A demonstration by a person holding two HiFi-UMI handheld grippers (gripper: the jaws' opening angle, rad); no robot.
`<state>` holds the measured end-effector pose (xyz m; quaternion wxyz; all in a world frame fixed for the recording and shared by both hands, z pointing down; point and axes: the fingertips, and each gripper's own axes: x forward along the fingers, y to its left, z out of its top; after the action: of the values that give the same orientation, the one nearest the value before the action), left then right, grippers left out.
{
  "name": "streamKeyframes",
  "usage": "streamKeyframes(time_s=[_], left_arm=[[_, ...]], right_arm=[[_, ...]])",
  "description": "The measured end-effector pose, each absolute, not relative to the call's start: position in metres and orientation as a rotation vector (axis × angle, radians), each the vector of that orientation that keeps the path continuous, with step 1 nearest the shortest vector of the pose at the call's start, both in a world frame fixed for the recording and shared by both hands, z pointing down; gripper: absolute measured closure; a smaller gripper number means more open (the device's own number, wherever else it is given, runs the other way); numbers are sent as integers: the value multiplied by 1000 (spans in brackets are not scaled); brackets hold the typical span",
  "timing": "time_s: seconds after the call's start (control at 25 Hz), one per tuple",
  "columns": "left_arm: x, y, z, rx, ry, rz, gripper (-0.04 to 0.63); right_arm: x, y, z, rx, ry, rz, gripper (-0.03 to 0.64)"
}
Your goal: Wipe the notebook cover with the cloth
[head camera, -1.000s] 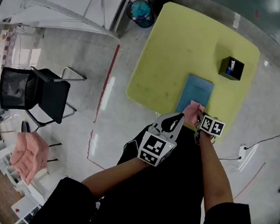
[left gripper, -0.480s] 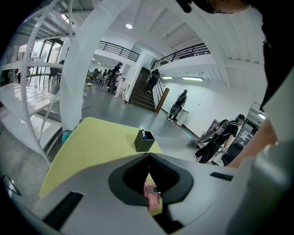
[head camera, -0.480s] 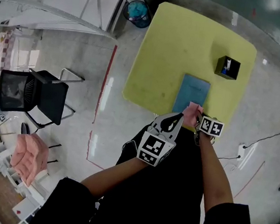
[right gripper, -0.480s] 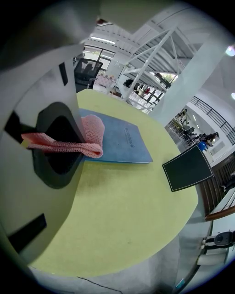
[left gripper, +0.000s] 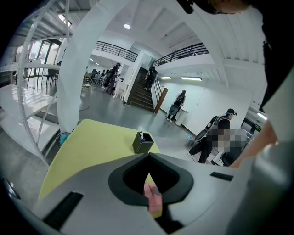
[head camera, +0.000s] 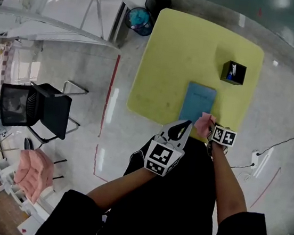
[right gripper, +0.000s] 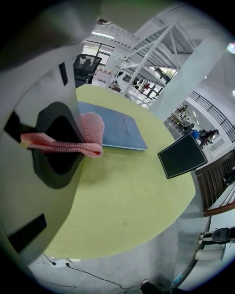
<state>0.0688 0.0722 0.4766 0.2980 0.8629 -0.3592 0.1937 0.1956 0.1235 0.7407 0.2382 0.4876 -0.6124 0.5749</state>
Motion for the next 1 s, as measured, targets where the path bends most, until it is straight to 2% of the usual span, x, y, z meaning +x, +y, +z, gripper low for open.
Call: streamKeyframes(time_s=[0.28, 0.6, 1.0], left_arm=[[63, 78, 470, 2327, -917, 495, 592], [44, 75, 456, 2345, -854, 399, 592], [0, 126, 394, 2435, -929, 249, 592]], right_arm=[[196, 115, 687, 1402, -1838, 1510, 580], [172, 108, 575, 1660, -1954, 1362, 580], [102, 150, 440, 1711, -2176, 880, 580]])
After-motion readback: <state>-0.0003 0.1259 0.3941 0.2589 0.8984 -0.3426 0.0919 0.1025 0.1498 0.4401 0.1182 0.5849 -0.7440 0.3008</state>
